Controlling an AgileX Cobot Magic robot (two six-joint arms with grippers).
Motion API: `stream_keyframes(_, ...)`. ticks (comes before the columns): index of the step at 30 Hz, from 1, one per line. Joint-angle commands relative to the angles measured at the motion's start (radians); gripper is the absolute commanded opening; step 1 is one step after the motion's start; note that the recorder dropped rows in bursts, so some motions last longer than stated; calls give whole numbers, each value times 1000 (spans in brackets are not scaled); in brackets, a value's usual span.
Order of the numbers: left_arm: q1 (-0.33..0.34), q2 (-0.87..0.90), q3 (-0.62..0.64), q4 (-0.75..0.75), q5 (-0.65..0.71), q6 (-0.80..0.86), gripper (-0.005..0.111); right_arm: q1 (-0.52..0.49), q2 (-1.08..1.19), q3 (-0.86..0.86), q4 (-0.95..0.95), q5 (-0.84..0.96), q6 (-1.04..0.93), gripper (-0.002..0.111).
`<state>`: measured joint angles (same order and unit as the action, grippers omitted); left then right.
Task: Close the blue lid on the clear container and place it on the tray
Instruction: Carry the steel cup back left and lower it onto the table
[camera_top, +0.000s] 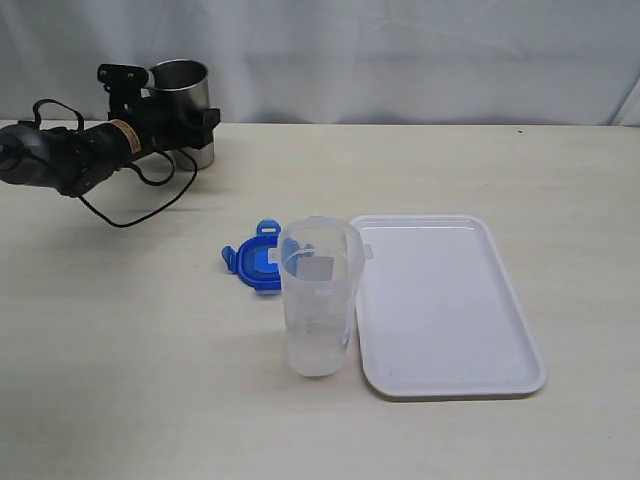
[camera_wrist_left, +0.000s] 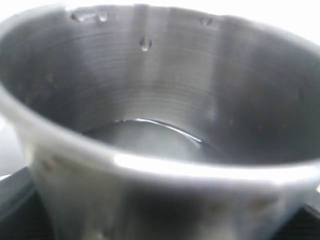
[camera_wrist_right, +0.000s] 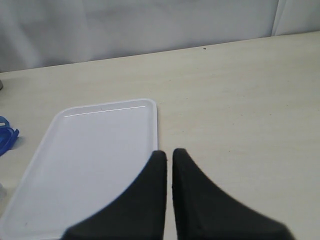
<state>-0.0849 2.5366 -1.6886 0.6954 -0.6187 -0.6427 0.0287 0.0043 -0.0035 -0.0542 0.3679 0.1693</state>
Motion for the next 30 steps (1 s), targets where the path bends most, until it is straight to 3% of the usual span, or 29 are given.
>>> stream_keyframes(1,-3,-9,-10,27,-14,-20,0,-4,-4,3,-1,-4,3,5)
stream_keyframes(9,-3,-9,-10,110,-11,-16,3,-4,-4,3,-1,-4,3,5)
stream_keyframes(12,-3,-9,-10,107,-3,-44,16,-4,-4,3,-1,-4,3,5)
stream_keyframes(17,-3,-9,-10,104,-11,-82,50,-4,-4,3,-1,-4,3,5)
stream_keyframes(20,-11,-9,-10,108,-23,-98,62,-4,-4,3,-1,-4,3,5)
stream_keyframes(30,-11,-9,-10,165,-14,-95,64,-4,-4,3,-1,-4,3,5)
